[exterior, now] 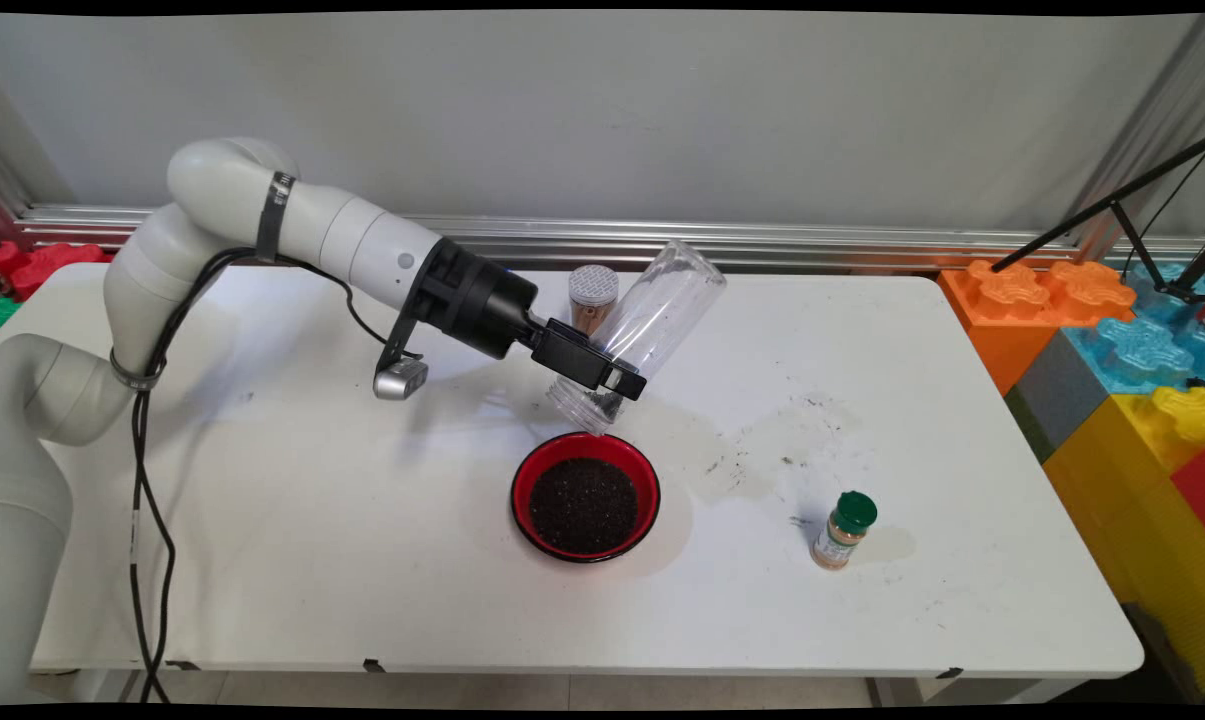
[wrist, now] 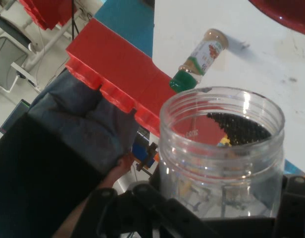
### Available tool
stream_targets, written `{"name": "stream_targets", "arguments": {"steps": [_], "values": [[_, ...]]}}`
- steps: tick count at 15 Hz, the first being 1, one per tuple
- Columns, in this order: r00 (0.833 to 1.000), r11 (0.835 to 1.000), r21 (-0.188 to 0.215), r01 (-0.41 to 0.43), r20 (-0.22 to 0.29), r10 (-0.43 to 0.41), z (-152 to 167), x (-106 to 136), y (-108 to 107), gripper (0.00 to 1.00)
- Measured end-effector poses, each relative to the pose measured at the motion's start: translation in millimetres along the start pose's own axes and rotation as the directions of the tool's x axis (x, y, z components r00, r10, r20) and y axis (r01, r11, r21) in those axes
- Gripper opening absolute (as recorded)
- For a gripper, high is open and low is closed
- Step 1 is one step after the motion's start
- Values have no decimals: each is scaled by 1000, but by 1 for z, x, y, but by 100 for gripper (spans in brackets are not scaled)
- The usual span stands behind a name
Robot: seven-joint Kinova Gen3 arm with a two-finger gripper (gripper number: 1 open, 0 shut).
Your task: Pour the black seasoning powder in the red bowl
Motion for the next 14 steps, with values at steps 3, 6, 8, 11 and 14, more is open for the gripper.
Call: {"name": "stream_targets", "arguments": {"steps": [3, 6, 8, 11, 14], "values": [[999, 1000, -7, 30, -12, -30, -1, -1, 2, 0], [998, 998, -13, 60, -23, -61, -2, -3, 5, 0], [995, 995, -19, 94, -35, -95, -2, -4, 6, 0], [988, 989, -29, 147, -52, -148, -4, -5, 7, 0], [972, 974, -42, 222, -69, -224, -6, -5, 7, 0]]}}
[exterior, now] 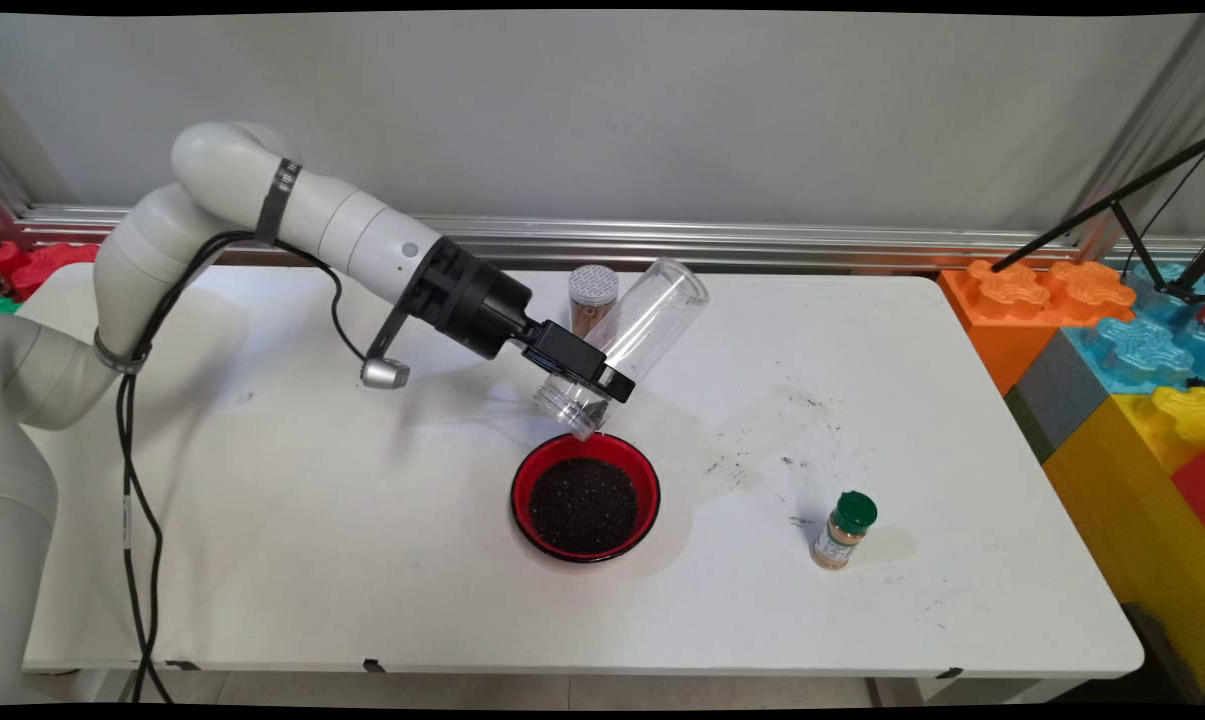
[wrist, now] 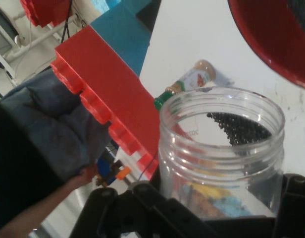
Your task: Pour the black seasoning powder in the red bowl
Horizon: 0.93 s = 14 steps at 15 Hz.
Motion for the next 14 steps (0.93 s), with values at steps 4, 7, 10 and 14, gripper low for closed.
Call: {"name": "stream_targets", "arguments": {"steps": [4, 7, 10, 14], "values": [[990, 990, -15, 140, -18, -140, -2, -1, 1, 0], [957, 957, -35, 289, -17, -289, -3, -5, 3, 0], [908, 907, -50, 419, -13, -420, -4, -10, 5, 0], [852, 850, -61, 523, -9, -524, -6, -15, 5, 0]]}}
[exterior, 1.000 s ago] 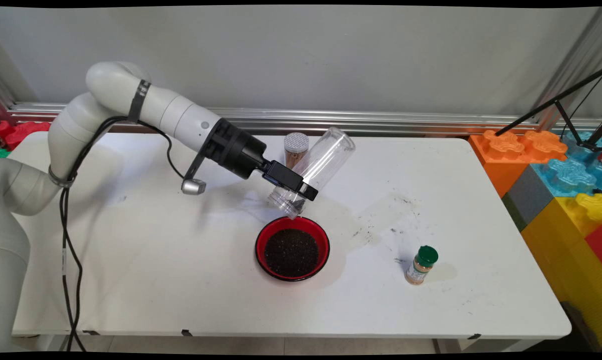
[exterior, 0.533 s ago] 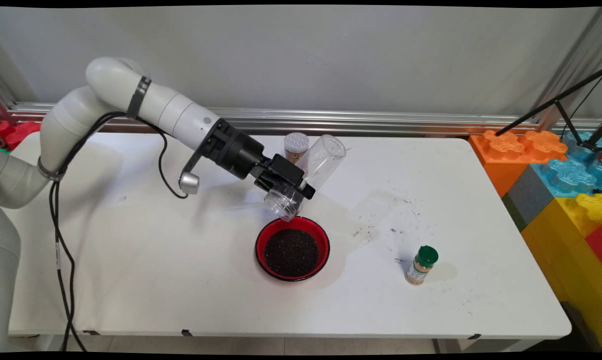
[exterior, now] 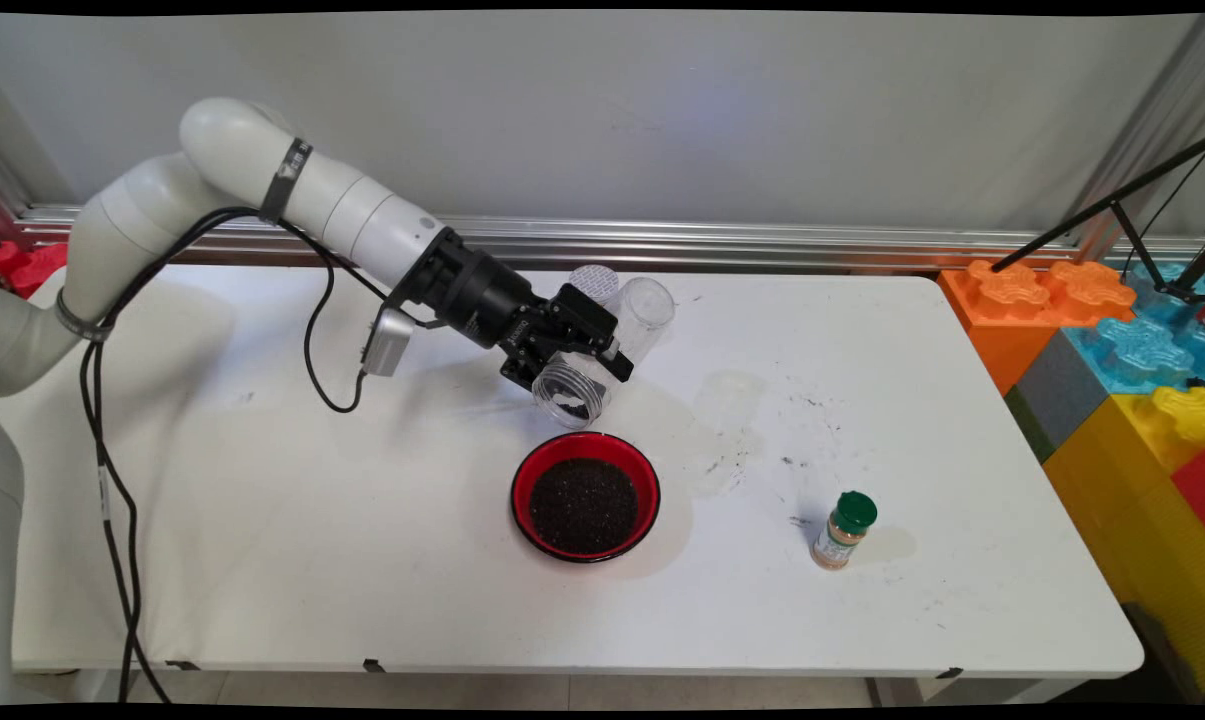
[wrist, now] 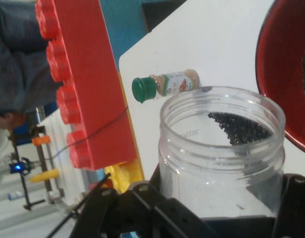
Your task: Pour the black seasoning powder in the red bowl
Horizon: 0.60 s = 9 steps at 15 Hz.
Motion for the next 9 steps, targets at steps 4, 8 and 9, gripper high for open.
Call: {"name": "stream_targets", "arguments": {"steps": [4, 8, 9], "values": [[994, 994, -11, 105, -2, -105, -4, -4, -3, 0], [983, 983, -20, 181, 9, -181, -9, -7, -7, 0], [980, 980, -21, 197, 12, -197, -10, -8, -8, 0]]}}
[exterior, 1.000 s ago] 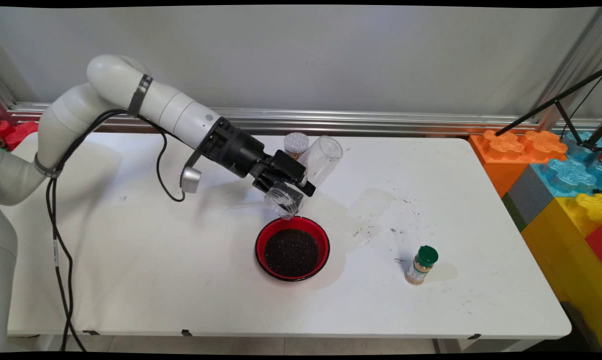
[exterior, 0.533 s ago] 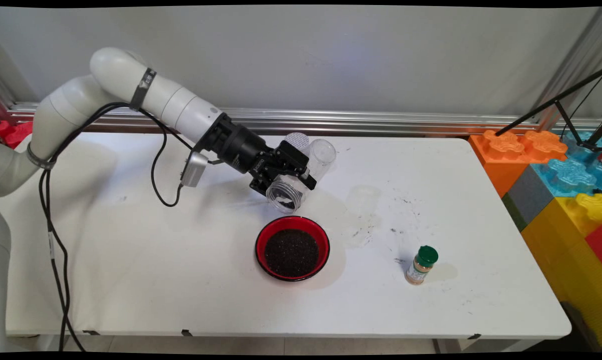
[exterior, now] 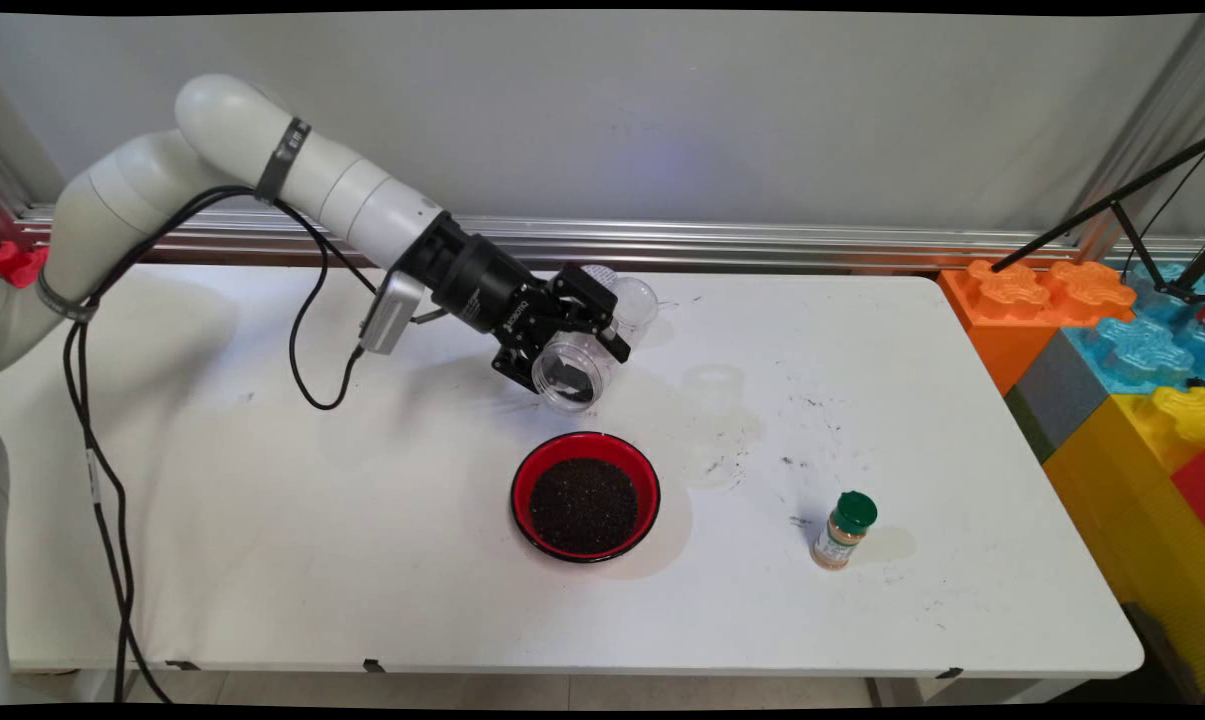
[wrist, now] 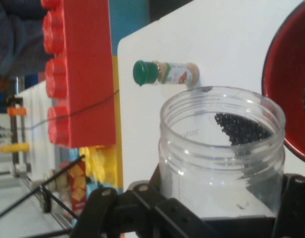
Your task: Pour the black seasoning powder in the red bowl
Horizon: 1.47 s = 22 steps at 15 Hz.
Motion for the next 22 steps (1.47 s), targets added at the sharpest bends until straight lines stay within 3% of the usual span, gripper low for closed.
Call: {"name": "stream_targets", "arguments": {"steps": [4, 7, 9, 11, 16, 18, 22], "values": [[995, 995, 4, 101, 19, -101, -5, -3, -7, 0], [980, 980, 13, 198, 28, -199, -8, -6, -14, 0], [961, 961, 23, 276, 31, -276, -8, -8, -21, 0], [933, 933, 37, 357, 35, -358, -9, -9, -27, 0], [840, 840, 78, 537, 45, -541, -11, -14, -41, 0], [800, 800, 90, 593, 46, -598, -11, -15, -45, 0], [741, 741, 106, 663, 47, -670, -11, -15, -49, 0]]}}
